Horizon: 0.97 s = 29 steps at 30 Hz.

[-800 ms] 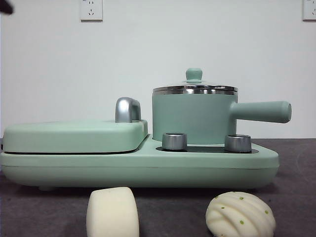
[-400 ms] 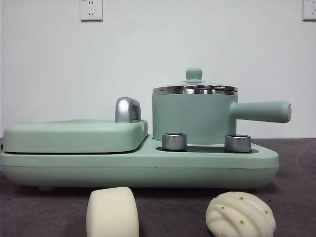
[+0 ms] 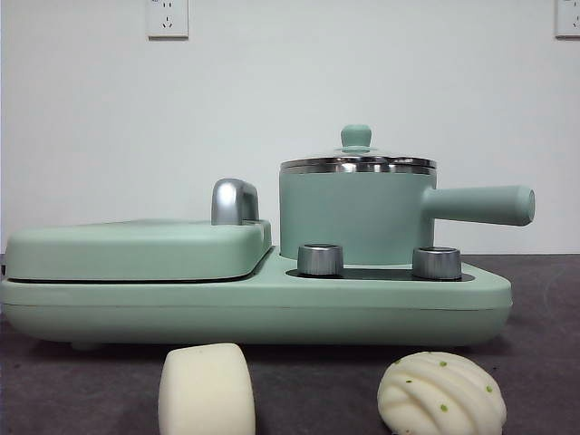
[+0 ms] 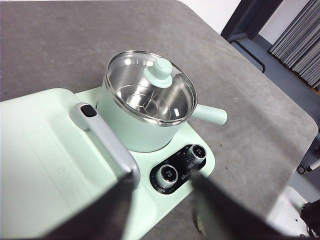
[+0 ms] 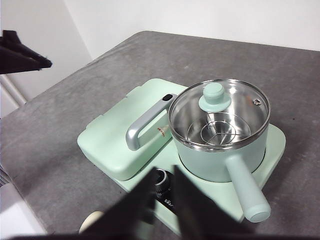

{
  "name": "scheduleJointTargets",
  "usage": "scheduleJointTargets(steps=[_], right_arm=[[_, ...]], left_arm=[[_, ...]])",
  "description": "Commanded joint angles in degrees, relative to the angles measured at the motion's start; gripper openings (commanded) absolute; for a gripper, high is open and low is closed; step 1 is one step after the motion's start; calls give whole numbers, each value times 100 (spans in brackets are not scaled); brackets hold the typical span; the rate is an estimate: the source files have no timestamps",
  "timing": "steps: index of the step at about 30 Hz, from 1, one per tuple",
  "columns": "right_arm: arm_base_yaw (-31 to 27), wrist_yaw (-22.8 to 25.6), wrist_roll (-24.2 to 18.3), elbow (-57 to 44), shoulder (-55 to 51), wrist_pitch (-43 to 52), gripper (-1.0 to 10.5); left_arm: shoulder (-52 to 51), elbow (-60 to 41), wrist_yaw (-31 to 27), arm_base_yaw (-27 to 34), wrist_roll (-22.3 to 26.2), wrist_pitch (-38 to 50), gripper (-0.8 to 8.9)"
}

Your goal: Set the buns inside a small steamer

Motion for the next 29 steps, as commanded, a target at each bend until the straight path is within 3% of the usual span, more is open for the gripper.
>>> scheduleJointTargets(steps=[1,3,5,14,19,29], right_arm=[[20,55,-61,85,22,42,289],[20,94,-61,87,22,39,397],[20,92,-61,87,22,39,434],[20,87,-9,87,20,37,434],[20,87,251,85,20,37,433],[20,44,267,85,20,35,433]], left_arm=[[42,116,52,-24,87,68,429],[42,116,52,-24,85,68,447],[42,116,52,-24,83,70,447],[90,131,52,-24,-302,87,445],[409,341,52,-26,-413,-44,441],[2083,2124,52,-55,-256,-1471,439]])
